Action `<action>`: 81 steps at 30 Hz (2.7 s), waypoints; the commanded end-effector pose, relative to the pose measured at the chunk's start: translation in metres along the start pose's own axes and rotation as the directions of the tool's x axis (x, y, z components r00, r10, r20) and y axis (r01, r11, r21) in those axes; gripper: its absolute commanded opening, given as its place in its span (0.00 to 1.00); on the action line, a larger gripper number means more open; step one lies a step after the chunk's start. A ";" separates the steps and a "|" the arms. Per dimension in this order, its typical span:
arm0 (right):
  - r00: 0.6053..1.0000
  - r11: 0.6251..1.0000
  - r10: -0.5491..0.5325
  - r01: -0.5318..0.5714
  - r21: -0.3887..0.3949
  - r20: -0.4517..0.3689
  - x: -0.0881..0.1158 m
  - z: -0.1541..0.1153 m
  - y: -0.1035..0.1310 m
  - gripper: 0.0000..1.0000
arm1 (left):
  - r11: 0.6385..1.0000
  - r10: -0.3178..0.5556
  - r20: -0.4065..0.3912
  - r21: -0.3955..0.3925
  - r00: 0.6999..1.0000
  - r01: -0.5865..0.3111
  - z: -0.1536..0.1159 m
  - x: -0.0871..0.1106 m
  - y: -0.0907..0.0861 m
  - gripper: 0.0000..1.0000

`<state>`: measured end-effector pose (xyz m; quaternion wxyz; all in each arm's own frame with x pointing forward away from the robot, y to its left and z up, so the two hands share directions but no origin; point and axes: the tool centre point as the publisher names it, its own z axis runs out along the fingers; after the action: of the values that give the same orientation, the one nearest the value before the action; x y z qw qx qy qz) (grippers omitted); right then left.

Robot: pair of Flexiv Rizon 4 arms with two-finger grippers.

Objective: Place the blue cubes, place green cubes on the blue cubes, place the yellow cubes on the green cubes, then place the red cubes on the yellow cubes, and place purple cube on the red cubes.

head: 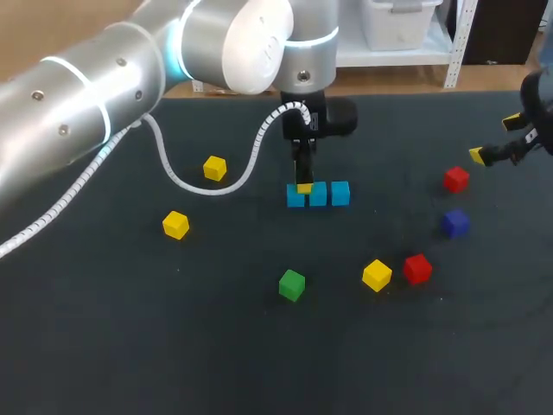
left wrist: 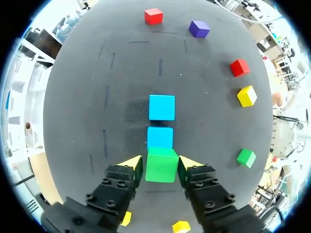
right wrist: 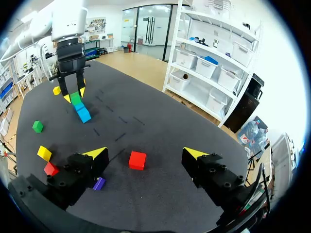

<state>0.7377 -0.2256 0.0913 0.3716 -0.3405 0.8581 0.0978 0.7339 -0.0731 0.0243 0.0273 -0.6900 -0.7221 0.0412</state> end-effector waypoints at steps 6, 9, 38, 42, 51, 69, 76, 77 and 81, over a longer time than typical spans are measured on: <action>1.000 1.000 0.000 0.000 0.004 -0.001 0.000 0.001 0.000 1.00 | 1.000 -0.006 -0.004 -0.007 1.000 0.006 0.000 0.002 0.000 0.38; 1.000 1.000 0.000 0.000 0.004 -0.001 0.000 0.001 0.000 1.00 | 1.000 -0.005 -0.004 -0.007 1.000 0.005 0.000 0.002 0.000 0.39; 1.000 1.000 0.000 0.000 0.004 -0.001 0.000 0.001 0.000 1.00 | 0.996 -0.069 0.028 -0.055 0.997 0.070 -0.019 0.012 -0.006 1.00; 1.000 1.000 0.000 0.000 0.004 -0.001 0.000 0.001 0.000 1.00 | 0.992 -0.093 0.032 -0.081 0.995 0.095 -0.029 0.020 -0.013 1.00; 1.000 1.000 0.000 0.000 0.004 -0.001 0.000 0.001 0.000 1.00 | 0.983 -0.158 0.019 -0.089 0.987 0.159 -0.040 0.024 -0.034 1.00; 1.000 1.000 0.000 0.000 0.004 -0.001 0.000 0.001 0.000 1.00 | 0.923 -0.370 0.009 -0.110 0.929 0.369 -0.029 0.036 -0.080 1.00; 1.000 1.000 0.000 0.000 0.004 -0.001 0.000 0.001 0.000 1.00 | 0.914 -0.403 0.040 -0.040 0.914 0.404 -0.017 0.025 -0.119 1.00; 1.000 1.000 0.000 0.000 0.004 -0.001 0.000 0.001 0.000 1.00 | 0.914 -0.403 0.035 -0.041 0.914 0.405 -0.016 0.024 -0.122 1.00; 1.000 1.000 0.000 0.000 0.004 -0.001 0.000 0.001 0.000 1.00 | 0.903 -0.428 -0.004 -0.052 0.904 0.427 -0.008 0.026 -0.134 1.00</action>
<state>0.7377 -0.2256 0.0913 0.3716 -0.3405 0.8581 0.0978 0.6090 -0.0573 0.0478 0.0284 -0.5161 -0.8557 0.0253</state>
